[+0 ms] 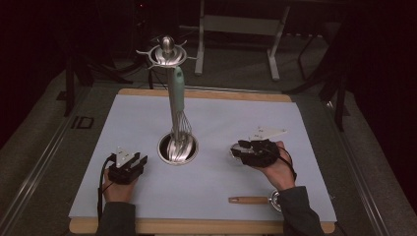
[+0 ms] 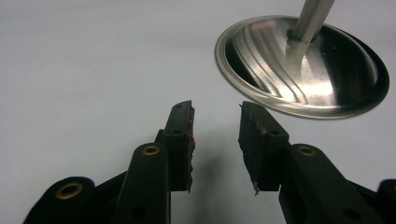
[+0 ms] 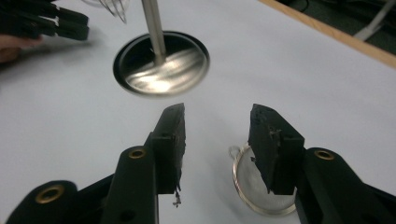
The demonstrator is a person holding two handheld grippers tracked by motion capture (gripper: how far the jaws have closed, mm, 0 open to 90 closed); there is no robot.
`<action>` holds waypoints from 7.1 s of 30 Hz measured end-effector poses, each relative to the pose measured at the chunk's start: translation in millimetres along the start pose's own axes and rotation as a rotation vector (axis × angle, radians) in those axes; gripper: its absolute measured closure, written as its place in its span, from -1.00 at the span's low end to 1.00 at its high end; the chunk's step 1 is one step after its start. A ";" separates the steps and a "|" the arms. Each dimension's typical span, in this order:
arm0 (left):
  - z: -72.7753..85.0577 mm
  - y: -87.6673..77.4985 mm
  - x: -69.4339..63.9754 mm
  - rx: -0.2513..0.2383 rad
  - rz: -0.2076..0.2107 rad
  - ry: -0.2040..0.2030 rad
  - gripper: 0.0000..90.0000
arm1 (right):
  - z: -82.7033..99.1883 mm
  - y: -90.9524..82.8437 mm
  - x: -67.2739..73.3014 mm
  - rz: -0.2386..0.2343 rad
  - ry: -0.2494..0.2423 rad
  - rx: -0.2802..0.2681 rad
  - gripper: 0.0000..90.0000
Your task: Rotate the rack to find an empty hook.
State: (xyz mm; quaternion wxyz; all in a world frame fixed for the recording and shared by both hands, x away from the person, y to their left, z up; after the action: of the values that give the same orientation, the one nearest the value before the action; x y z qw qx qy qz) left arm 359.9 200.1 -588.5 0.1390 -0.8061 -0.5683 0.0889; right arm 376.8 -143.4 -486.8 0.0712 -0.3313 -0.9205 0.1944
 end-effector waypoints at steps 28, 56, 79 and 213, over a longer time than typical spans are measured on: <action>-43.9 -15.8 -20.7 -0.166 0.060 -0.024 1.00 | 50.6 -0.2 -4.5 0.068 0.028 0.089 0.22; -221.9 -65.6 -49.1 -0.611 0.122 -0.010 1.00 | 78.4 -18.3 -21.6 0.120 0.130 0.087 0.23; -300.3 -82.0 -62.8 -0.800 0.156 -0.006 1.00 | 83.9 -15.1 -20.3 0.118 0.116 0.110 0.23; -125.7 -30.5 11.8 -0.347 0.033 0.015 0.83 | 90.0 -27.9 -34.5 0.162 0.146 0.099 0.24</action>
State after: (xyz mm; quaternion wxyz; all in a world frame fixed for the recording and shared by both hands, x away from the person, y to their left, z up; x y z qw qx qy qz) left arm 374.6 205.3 -459.5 0.0005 -0.8278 -0.5609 -0.0146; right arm 363.8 -213.0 -557.9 0.1385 -0.4138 -0.8724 0.2202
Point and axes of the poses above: each handheld gripper's, and its own axes: y roughly forward along the jaws, z roughly out of its underside, x roughly to its left, the point moved 9 cm from there along y, roughly forward along the jaws, and after that the axes turned 14 degrees about -x, right-handed, at the moved point
